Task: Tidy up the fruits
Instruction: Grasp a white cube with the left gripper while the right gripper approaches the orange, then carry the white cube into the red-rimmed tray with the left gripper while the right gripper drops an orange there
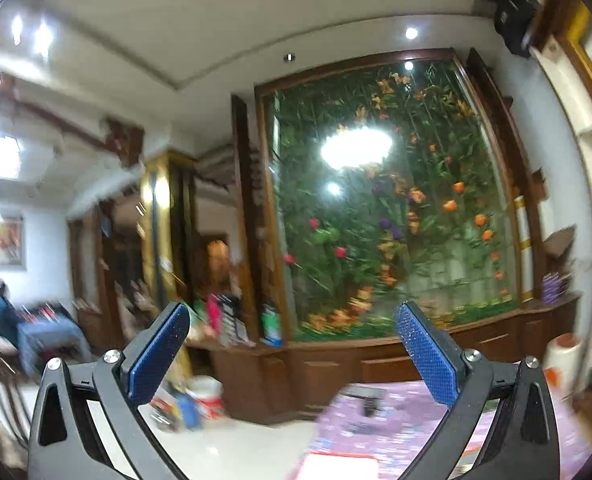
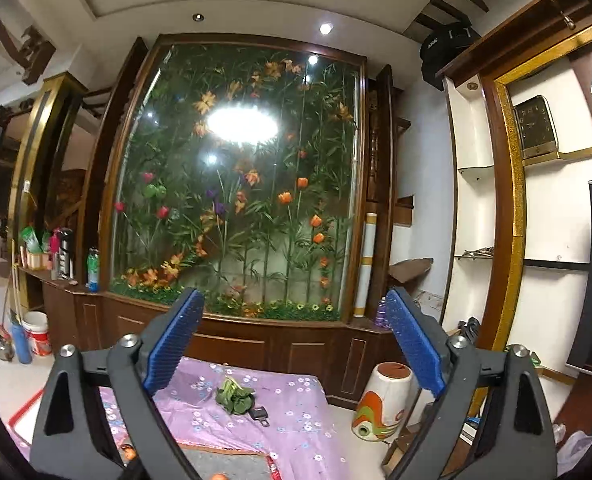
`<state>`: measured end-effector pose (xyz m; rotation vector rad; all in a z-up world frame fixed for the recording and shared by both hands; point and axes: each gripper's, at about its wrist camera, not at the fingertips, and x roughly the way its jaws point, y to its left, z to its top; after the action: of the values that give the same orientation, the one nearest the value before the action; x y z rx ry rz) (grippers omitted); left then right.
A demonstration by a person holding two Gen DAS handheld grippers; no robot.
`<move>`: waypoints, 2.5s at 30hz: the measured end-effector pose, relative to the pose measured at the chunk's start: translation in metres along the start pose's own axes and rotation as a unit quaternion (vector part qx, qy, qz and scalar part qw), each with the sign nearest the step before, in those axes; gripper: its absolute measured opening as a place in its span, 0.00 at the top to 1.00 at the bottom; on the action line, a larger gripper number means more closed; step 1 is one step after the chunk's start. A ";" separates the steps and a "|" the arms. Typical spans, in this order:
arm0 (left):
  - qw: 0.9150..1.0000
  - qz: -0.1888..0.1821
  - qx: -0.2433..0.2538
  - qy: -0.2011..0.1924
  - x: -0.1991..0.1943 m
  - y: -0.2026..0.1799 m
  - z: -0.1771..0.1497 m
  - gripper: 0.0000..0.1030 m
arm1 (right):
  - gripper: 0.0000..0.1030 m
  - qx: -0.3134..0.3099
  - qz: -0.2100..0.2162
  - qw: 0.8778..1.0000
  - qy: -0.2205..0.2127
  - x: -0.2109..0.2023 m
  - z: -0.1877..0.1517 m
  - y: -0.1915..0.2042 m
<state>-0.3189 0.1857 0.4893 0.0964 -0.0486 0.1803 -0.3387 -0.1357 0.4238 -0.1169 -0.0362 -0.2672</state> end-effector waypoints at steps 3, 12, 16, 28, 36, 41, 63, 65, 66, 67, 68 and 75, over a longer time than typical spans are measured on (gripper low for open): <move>0.997 -0.051 -0.040 0.042 0.013 -0.004 -0.021 0.00 | 0.06 0.005 0.048 0.999 0.012 0.006 -0.025 0.009; 0.943 -0.208 -0.033 0.256 0.123 -0.119 -0.243 0.00 | 0.19 0.009 0.209 0.939 0.274 0.119 -0.248 0.099; 0.899 -0.232 -0.024 0.370 0.175 -0.161 -0.350 0.37 | 0.41 0.048 0.258 0.879 0.399 0.183 -0.350 0.133; 0.857 -0.284 0.049 0.426 0.201 -0.213 -0.440 0.49 | 0.43 0.062 0.290 0.847 0.441 0.256 -0.429 0.177; 0.836 -0.279 0.108 0.460 0.215 -0.244 -0.469 0.50 | 0.61 0.048 0.290 0.843 0.452 0.266 -0.437 0.189; 0.841 -0.277 0.072 0.460 0.212 -0.229 -0.462 0.66 | 0.64 0.066 0.290 0.840 0.453 0.262 -0.436 0.182; 0.901 -0.001 -0.082 0.427 0.216 0.007 -0.462 0.66 | 0.64 -0.013 0.502 0.755 0.422 0.174 -0.366 0.421; 0.899 0.008 -0.078 0.431 0.220 0.009 -0.468 0.66 | 0.64 -0.030 0.502 0.754 0.423 0.175 -0.373 0.438; 0.898 0.013 -0.074 0.433 0.221 0.011 -0.470 0.66 | 0.64 -0.037 0.501 0.753 0.424 0.175 -0.377 0.444; 0.898 0.016 -0.071 0.434 0.223 0.012 -0.471 0.66 | 0.64 -0.044 0.500 0.752 0.428 0.176 -0.383 0.453; 0.898 0.019 -0.066 0.434 0.224 0.012 -0.473 0.66 | 0.64 -0.048 0.500 0.750 0.430 0.176 -0.386 0.457; 0.904 0.044 -0.042 0.424 0.222 0.015 -0.469 0.59 | 0.63 -0.078 0.494 0.754 0.427 0.174 -0.396 0.469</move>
<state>-0.0852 0.2868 0.0370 -0.0782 0.8121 0.2982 -0.0385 0.2207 -0.0119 -0.1554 0.9562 0.7718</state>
